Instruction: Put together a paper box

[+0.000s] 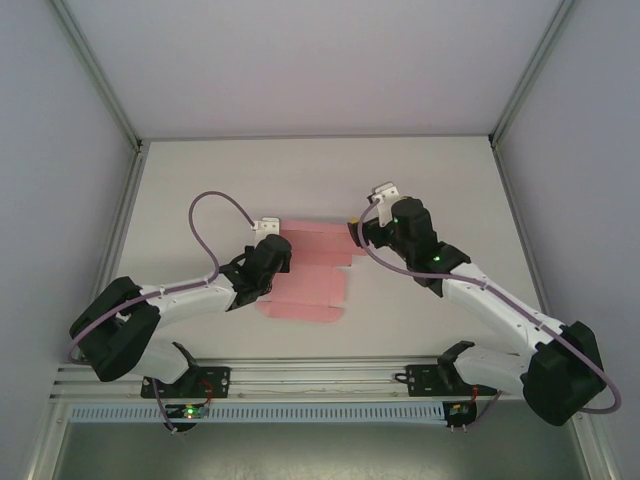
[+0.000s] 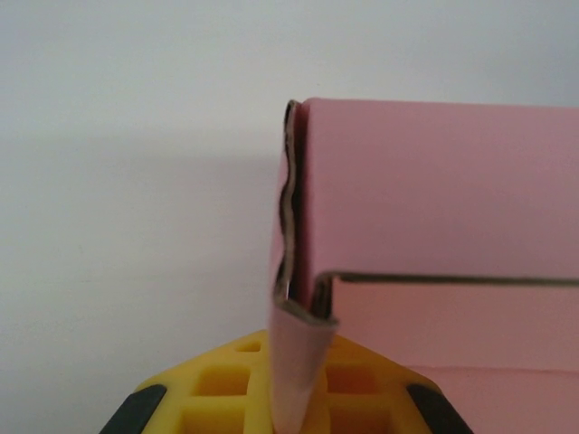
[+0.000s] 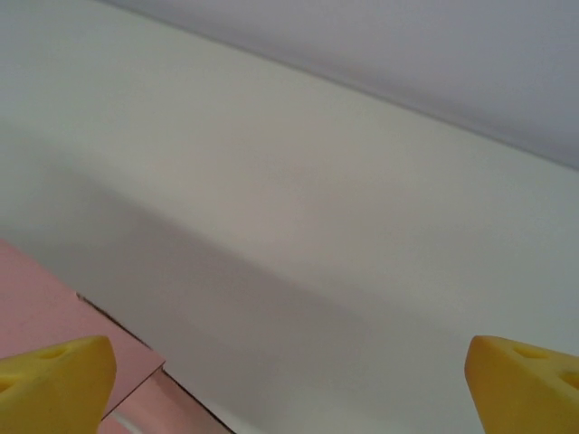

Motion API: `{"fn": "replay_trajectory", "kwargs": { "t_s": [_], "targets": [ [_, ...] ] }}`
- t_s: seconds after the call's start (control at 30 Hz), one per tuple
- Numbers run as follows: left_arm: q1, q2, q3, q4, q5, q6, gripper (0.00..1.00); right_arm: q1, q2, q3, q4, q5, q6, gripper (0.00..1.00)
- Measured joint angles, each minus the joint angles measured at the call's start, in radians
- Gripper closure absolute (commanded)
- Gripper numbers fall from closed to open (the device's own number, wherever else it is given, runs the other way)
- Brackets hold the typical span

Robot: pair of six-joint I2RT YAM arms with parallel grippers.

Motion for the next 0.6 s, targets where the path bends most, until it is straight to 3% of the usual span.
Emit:
{"fn": "replay_trajectory", "kwargs": {
  "t_s": [0.6],
  "targets": [
    [0.000,-0.063,-0.004,0.005,0.072,-0.027,1.00,-0.013,0.092,0.000,-0.027,-0.242,0.000,0.02]
  ]
}}
